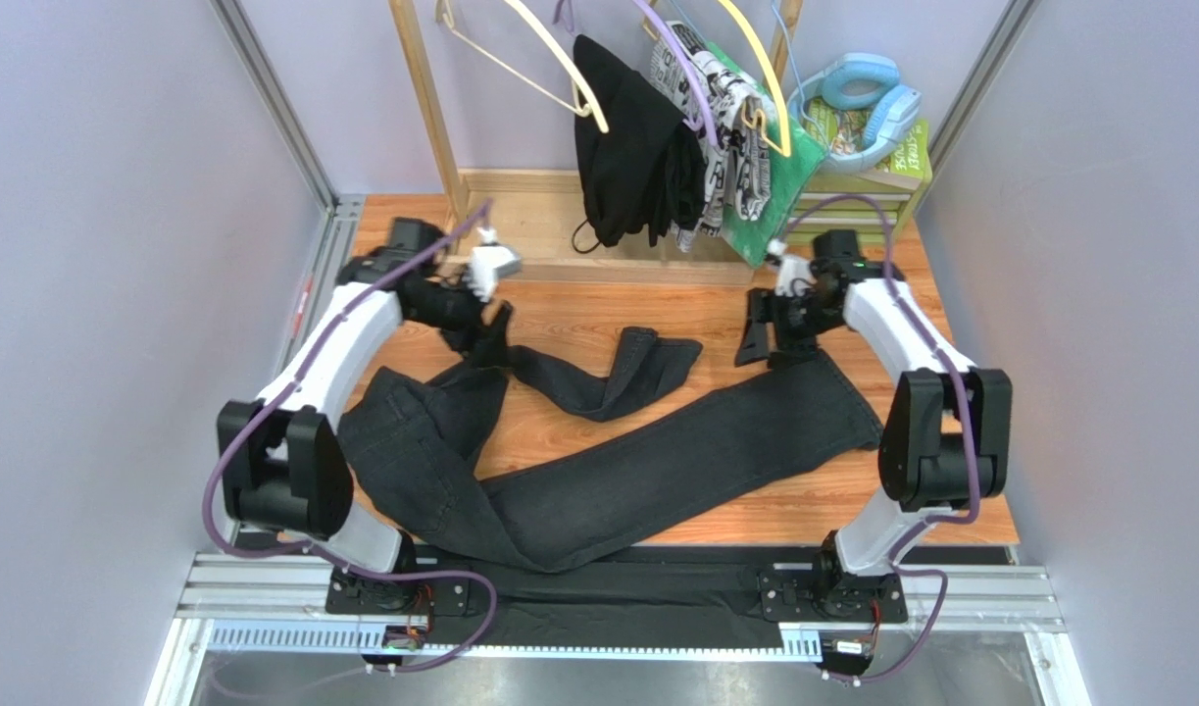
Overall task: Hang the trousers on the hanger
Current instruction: Move the trousers to the center of the board
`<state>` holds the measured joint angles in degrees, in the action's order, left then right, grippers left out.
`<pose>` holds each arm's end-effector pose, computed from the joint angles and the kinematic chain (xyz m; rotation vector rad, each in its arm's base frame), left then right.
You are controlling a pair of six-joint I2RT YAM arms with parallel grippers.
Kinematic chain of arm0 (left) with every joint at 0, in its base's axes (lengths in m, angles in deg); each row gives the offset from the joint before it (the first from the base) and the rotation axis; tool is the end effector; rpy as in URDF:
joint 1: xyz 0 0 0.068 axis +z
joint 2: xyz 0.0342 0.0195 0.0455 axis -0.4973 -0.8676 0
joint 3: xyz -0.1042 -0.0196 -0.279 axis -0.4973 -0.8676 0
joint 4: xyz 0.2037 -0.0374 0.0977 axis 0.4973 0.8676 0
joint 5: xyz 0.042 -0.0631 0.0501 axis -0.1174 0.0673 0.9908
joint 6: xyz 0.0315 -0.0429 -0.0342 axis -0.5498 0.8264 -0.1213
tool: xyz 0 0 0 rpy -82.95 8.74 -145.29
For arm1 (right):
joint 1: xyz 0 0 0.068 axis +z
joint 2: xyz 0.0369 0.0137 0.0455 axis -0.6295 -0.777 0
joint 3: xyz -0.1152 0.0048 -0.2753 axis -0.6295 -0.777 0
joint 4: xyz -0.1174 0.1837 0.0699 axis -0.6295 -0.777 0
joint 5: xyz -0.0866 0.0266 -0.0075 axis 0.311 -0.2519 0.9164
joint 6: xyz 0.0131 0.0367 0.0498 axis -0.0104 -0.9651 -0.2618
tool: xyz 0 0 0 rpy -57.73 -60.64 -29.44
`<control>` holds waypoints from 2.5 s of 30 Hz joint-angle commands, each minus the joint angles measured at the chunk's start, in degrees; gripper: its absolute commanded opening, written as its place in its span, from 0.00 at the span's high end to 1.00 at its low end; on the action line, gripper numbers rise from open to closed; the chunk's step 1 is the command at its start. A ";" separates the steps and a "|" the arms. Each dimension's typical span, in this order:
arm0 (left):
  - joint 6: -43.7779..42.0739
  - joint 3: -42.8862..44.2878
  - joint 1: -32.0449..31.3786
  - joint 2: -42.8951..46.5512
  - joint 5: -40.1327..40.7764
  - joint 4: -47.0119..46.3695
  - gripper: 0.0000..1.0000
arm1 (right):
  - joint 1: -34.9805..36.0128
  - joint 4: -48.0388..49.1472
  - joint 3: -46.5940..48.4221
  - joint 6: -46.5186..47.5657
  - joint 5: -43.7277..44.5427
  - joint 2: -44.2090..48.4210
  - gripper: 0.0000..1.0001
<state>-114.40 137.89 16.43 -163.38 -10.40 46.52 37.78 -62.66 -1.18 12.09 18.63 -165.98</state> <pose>0.2705 -0.0942 0.3063 1.1020 2.2687 -0.7447 0.2939 0.0184 0.2698 -0.1972 2.7332 0.7244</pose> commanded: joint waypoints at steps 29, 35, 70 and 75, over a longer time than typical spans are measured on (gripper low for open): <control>10.92 1.87 19.28 -14.37 11.60 7.50 0.96 | -0.33 10.24 1.48 10.62 36.50 -11.00 1.00; 14.10 19.28 17.69 -17.10 3.08 4.87 1.00 | -10.00 10.68 4.19 11.95 37.73 -10.29 1.00; -12.79 -0.56 40.39 5.15 3.30 9.43 0.05 | -15.47 -18.85 2.45 28.29 19.10 0.00 0.47; -16.23 -8.19 35.98 0.06 11.67 12.51 0.10 | -14.06 -17.45 -6.16 31.45 23.04 -1.67 0.53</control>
<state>-125.86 134.68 53.90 -158.84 -5.94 54.08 22.81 -78.30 -2.62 38.82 40.02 -166.07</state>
